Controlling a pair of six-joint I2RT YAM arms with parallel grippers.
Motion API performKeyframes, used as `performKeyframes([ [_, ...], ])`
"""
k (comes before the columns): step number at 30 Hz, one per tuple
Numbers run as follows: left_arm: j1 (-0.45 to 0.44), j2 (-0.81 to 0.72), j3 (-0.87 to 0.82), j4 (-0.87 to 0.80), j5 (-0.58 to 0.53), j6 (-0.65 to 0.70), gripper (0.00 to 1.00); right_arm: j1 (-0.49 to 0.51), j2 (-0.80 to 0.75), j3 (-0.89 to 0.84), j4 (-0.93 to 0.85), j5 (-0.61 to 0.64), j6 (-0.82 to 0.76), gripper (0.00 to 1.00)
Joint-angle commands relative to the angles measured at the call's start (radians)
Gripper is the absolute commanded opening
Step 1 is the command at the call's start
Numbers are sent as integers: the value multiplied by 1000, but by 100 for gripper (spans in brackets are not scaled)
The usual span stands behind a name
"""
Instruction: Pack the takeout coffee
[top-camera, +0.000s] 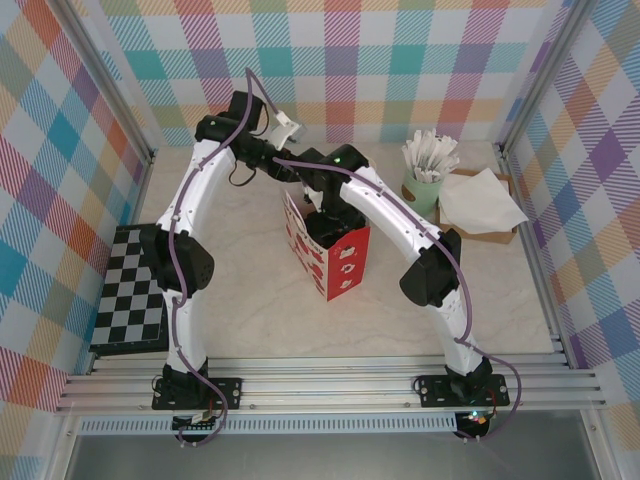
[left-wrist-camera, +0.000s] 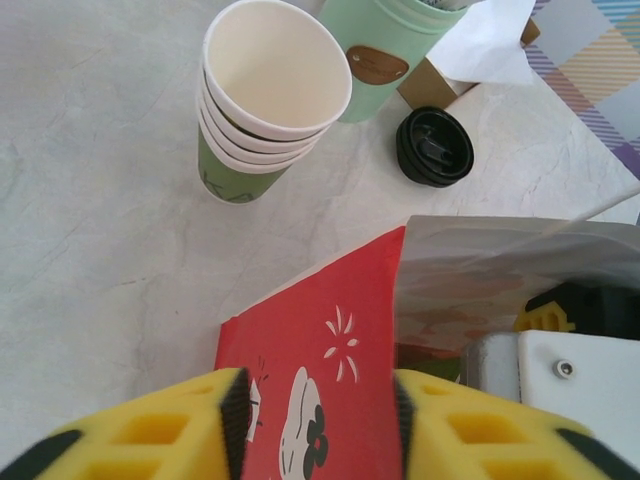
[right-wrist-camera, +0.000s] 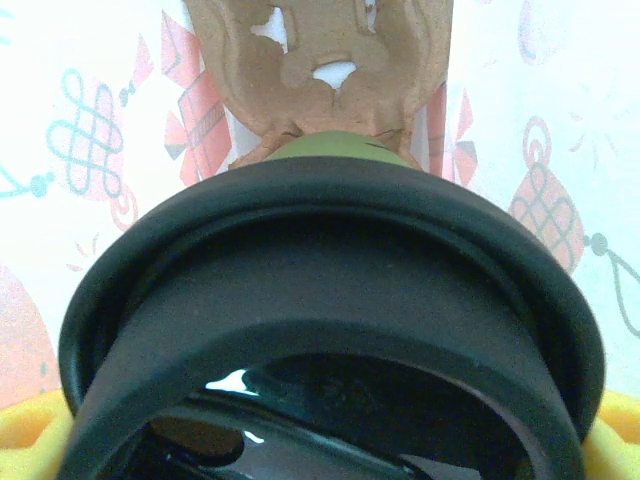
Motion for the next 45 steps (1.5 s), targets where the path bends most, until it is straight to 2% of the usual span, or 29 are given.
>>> performKeyframes([
  [1, -4, -4, -6, 9, 5, -3, 33, -3, -26, -5, -173, 0, 19, 64],
  [12, -1, -22, -16, 23, -7, -13, 13, -4, -38, -28, -174, 2, 18, 65],
  [18, 1, -32, -32, 36, -17, -27, 6, -4, -47, -51, -173, 7, 19, 65],
  [28, 6, -41, -37, 47, -29, -54, 0, -6, -71, -129, -152, 26, 17, 65],
  [45, 12, -56, -57, 76, -33, -103, 0, -6, -76, -211, -58, 17, 30, 64],
])
